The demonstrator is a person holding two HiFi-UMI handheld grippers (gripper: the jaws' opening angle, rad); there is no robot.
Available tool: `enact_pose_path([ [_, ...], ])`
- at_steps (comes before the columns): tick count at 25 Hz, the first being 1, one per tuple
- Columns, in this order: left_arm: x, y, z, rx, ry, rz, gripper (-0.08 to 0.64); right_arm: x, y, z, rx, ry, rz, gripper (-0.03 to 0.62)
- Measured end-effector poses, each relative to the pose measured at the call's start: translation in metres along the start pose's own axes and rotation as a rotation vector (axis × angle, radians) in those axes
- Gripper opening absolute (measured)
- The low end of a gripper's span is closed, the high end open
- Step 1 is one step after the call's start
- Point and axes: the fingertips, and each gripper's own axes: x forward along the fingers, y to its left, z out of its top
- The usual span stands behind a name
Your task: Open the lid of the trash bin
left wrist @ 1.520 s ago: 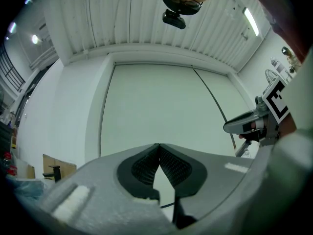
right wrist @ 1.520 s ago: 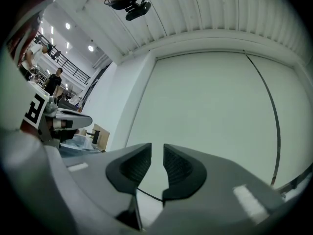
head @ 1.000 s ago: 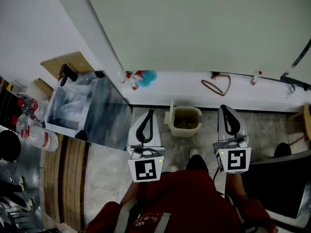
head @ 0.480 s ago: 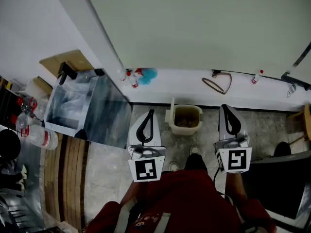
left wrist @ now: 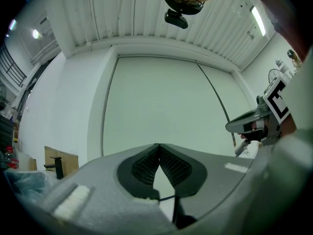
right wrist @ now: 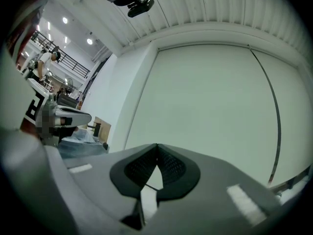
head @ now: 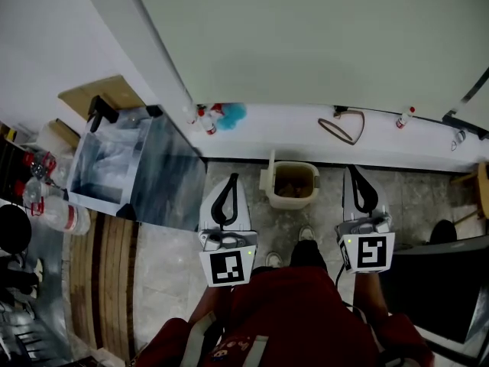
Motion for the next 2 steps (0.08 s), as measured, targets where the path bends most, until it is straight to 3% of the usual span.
enact_pose_path([
  [2, 0.0013, 0.0004, -0.0008, -0.001, -0.005, 0.0, 0.003, 0.0005, 0.0001, -0.0015, -0.002, 0.001, -0.002, 0.0],
])
